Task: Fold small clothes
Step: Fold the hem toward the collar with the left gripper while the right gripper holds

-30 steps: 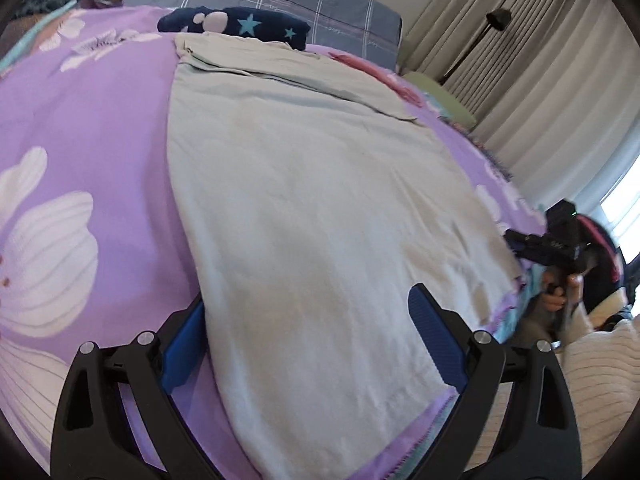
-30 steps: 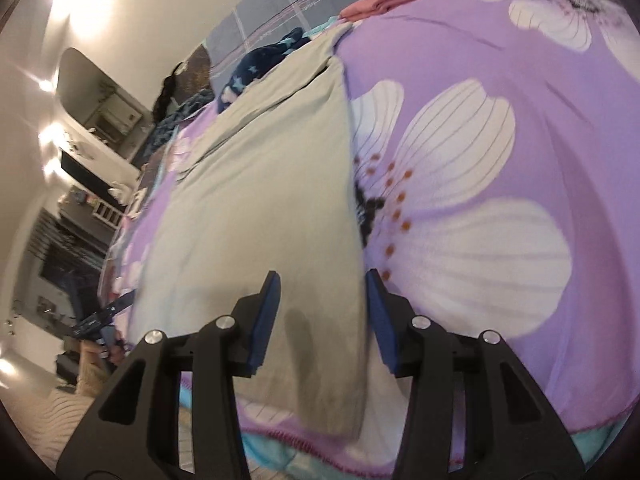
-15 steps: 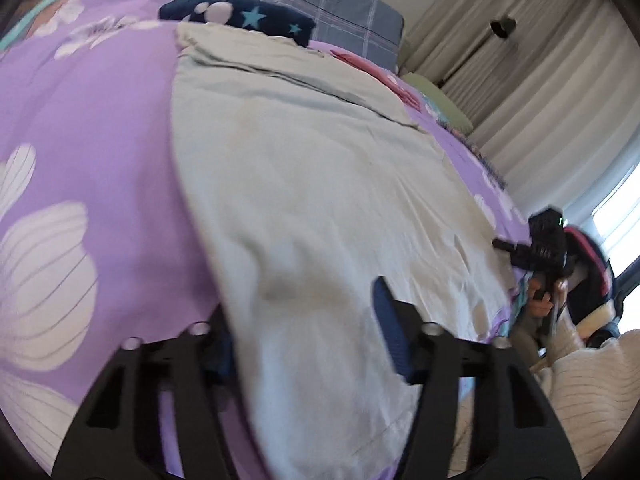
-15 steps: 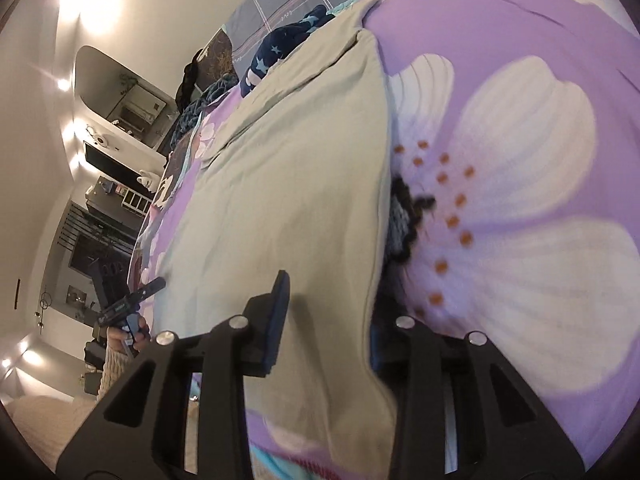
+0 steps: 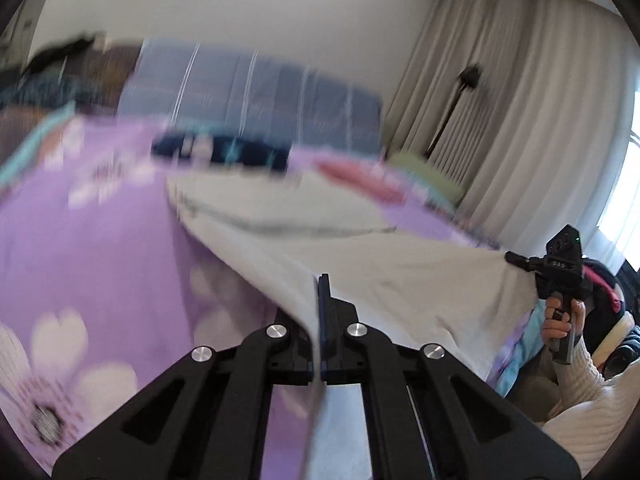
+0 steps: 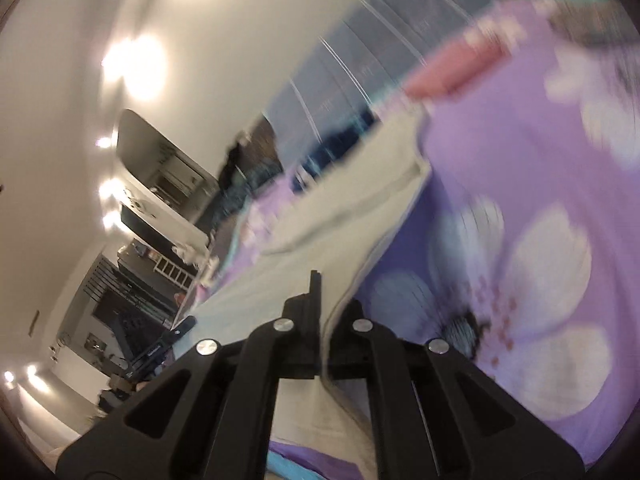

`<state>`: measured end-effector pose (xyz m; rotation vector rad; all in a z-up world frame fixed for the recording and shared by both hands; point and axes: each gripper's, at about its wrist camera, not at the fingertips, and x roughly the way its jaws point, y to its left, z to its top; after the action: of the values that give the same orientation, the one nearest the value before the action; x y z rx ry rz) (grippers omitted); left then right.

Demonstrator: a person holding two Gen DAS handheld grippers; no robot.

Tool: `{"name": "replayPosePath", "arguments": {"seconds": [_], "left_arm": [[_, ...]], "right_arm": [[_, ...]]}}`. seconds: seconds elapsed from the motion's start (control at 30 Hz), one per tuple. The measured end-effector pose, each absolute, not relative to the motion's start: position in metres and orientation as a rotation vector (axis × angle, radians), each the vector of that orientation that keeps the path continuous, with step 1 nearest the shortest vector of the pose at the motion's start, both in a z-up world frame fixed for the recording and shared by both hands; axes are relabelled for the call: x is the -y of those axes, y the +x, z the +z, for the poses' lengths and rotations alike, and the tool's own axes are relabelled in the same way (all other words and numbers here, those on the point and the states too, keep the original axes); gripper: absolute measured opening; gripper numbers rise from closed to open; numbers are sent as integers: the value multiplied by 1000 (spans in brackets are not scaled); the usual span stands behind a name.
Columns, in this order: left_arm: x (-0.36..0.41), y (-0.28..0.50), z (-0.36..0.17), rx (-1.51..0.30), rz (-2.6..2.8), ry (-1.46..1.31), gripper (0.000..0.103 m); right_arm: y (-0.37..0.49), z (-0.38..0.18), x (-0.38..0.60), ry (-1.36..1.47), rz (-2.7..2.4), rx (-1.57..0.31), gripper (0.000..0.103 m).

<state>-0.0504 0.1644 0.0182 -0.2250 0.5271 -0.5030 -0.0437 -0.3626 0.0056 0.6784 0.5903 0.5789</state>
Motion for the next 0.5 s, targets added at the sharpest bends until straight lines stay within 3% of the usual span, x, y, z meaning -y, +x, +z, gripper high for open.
{"name": "replayPosePath", "arguments": {"seconds": [0.23, 0.5], "left_arm": [[-175, -121, 82, -299, -501, -184, 2], [-175, -76, 33, -478, -494, -265, 2]], "right_arm": [[-112, 77, 381, 565, 582, -321, 2], [-46, 23, 387, 674, 487, -522, 2]]}}
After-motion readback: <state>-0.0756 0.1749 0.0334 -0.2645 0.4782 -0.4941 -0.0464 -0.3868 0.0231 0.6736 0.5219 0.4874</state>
